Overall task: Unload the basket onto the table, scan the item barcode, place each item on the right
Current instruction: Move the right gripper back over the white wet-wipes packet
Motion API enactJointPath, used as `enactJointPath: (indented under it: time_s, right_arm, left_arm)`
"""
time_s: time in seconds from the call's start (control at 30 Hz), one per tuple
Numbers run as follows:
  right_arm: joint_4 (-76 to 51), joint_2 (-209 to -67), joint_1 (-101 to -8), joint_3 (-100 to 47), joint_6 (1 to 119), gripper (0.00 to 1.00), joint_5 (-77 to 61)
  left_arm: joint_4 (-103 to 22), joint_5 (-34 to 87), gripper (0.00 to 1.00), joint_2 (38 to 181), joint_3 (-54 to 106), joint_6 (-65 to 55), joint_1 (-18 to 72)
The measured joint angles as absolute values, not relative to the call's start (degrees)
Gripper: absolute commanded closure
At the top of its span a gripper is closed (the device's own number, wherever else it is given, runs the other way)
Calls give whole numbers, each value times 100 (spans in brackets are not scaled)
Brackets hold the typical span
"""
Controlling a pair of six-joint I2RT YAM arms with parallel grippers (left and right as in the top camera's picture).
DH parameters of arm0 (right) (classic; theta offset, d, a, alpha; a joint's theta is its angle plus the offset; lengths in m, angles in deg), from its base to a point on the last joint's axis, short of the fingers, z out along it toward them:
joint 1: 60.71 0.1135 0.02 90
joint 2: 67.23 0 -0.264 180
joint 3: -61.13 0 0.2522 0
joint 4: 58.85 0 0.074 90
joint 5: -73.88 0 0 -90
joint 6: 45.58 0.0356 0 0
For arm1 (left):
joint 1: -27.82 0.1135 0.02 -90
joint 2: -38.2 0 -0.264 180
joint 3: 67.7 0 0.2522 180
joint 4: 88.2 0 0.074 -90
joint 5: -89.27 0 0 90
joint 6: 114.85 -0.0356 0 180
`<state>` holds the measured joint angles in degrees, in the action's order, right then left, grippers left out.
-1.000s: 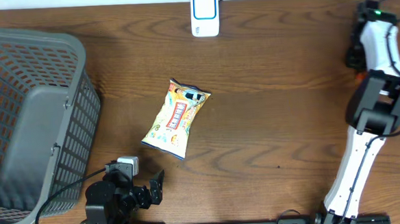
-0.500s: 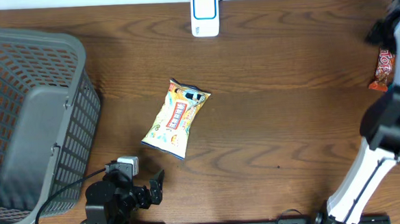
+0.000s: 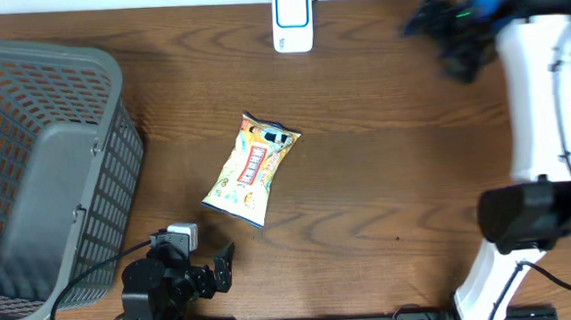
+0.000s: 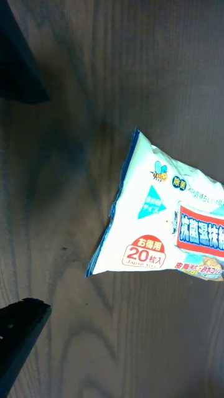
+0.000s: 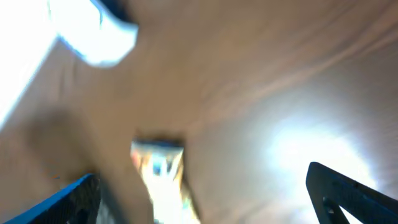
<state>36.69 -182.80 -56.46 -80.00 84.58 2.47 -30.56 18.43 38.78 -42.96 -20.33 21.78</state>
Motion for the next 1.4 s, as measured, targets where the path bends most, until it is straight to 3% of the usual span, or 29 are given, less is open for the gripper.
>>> enactJointPath:
  time_s: [0.17,0.3,0.33,0.43,0.67,0.77,0.83,1.0,1.17,1.4]
  right_arm:
    - [3448,-18312,-4492,-7401,8841,1,573]
    - [2364,-18345,-3517,-6725,9048,22,590]
    - [2006,-18376,-3252,-6540,9033,36,531]
    - [1230,-18476,-2588,-6011,8987,59,280]
    - [-187,-18588,-1432,-5018,8471,64,-474]
    - [-329,-18592,-1207,-4850,8371,77,-1040]
    - [-270,-18627,-1180,-4776,8305,84,-1294]
    - [277,-18942,-1259,-4734,8266,86,-1794]
    - [814,-19018,-1377,-4677,8030,99,-2267]
    - [1413,-19005,-1661,-4673,7720,99,-2686]
  left_arm:
    - [-3056,1843,1,3878,-4296,-2033,2178]
    - [-3053,1843,0,3878,-4296,-2033,2178]
    - [-3056,1843,0,3878,-4296,-2033,2178]
    - [-3056,1843,0,3878,-4296,-2033,2178]
    - [-3056,1843,0,3878,-4296,-2033,2178]
    - [-3056,1843,0,3878,-4296,-2033,2178]
    - [-3056,1843,0,3878,-4296,-2033,2178]
    - [-3056,1843,0,3878,-4296,-2033,2178]
    - [-3056,1843,0,3878,-4296,-2033,2178]
    - [-3056,1843,0,3878,-4296,-2033,2178]
